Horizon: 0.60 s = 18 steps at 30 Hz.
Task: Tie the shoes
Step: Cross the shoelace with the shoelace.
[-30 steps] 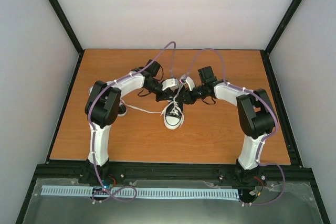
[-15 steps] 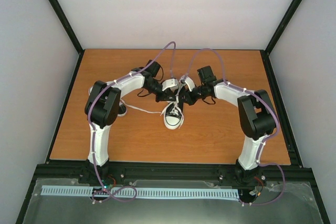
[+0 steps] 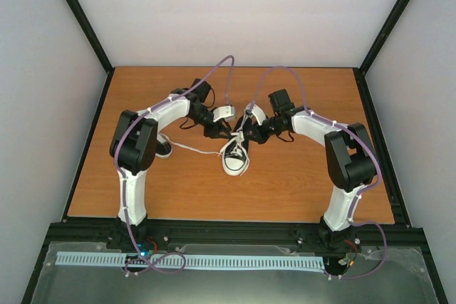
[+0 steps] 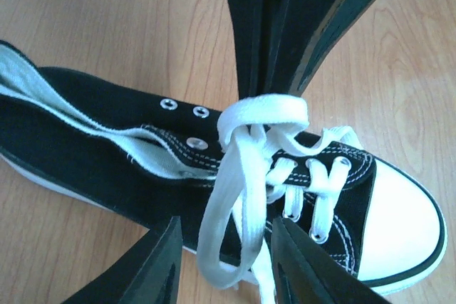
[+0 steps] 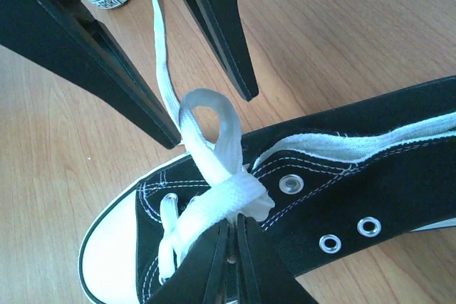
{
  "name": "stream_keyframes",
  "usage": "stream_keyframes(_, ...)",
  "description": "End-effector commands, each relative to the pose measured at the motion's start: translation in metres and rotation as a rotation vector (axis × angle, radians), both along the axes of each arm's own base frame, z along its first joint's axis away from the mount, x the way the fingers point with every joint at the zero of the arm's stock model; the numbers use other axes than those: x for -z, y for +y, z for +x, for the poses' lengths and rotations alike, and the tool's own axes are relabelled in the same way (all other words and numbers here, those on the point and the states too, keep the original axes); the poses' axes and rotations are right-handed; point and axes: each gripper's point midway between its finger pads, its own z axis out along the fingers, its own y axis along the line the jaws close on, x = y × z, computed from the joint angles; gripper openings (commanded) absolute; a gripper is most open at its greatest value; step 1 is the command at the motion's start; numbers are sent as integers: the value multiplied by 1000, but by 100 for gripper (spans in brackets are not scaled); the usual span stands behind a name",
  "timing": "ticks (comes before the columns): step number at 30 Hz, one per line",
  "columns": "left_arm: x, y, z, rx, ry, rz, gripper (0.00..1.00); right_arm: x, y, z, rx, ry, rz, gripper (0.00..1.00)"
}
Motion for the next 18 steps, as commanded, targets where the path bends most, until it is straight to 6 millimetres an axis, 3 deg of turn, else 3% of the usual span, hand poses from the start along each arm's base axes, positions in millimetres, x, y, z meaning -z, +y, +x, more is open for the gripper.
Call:
stream_keyframes(1,-13,2,5,15,-35,-5,37,-19,3,2,-22,-47,13,6)
stream_keyframes(5,-14,-1,6,9,-28,-22,36,-19,1,0,-26,-48,4,7)
stream_keyframes(12,-9,-2,11,-4,-18,-12,3,-20,-3,2,-10,-62,-22,5)
stream_keyframes(18,-3,8,5,-16,-30,32,1,-19,-8,8,29,-71,-49,4)
